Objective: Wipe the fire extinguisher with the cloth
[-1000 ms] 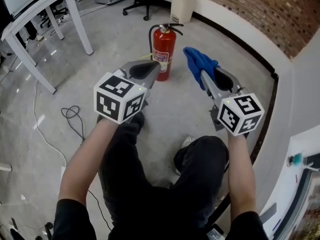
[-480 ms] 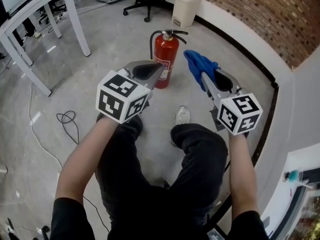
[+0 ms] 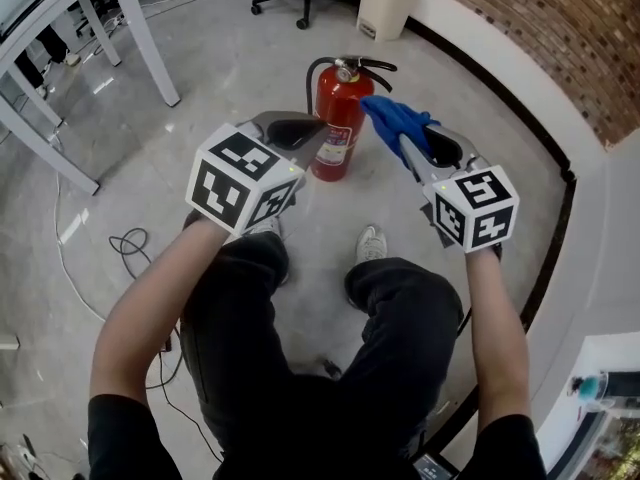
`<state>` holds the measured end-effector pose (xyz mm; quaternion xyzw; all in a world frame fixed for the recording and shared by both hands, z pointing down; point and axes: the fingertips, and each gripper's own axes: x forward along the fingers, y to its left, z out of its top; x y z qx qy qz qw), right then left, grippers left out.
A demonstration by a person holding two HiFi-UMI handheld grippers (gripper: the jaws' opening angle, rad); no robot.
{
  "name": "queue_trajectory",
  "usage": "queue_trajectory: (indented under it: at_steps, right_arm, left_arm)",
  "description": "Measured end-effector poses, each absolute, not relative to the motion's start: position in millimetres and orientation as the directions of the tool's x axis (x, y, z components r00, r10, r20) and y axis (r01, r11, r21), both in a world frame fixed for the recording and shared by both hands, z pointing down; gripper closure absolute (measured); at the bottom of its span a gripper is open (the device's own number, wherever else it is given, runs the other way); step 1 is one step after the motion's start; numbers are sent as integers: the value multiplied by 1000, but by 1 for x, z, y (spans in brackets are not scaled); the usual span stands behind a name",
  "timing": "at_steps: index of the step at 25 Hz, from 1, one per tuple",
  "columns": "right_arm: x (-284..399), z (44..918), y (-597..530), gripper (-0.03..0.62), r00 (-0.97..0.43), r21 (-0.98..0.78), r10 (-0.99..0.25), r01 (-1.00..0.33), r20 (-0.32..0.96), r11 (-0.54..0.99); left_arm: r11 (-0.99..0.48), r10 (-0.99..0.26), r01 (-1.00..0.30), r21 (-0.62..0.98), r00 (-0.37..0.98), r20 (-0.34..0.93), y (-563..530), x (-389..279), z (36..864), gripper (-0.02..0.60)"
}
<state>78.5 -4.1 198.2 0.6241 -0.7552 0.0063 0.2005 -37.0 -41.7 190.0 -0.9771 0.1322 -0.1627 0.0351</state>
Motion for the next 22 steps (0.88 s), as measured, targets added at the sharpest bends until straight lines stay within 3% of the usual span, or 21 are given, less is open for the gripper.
queue_trajectory:
  at_steps: [12, 22]
  right_arm:
    - [82, 267, -128, 494, -120, 274, -892, -926, 435, 258]
    - [109, 284, -167, 494, -60, 37, -949, -996, 310, 75]
  left_arm:
    - [-970, -243, -213, -119, 888, 390, -104, -18, 232, 575]
    - [-977, -214, -190, -98, 867, 449, -130, -7, 260, 575]
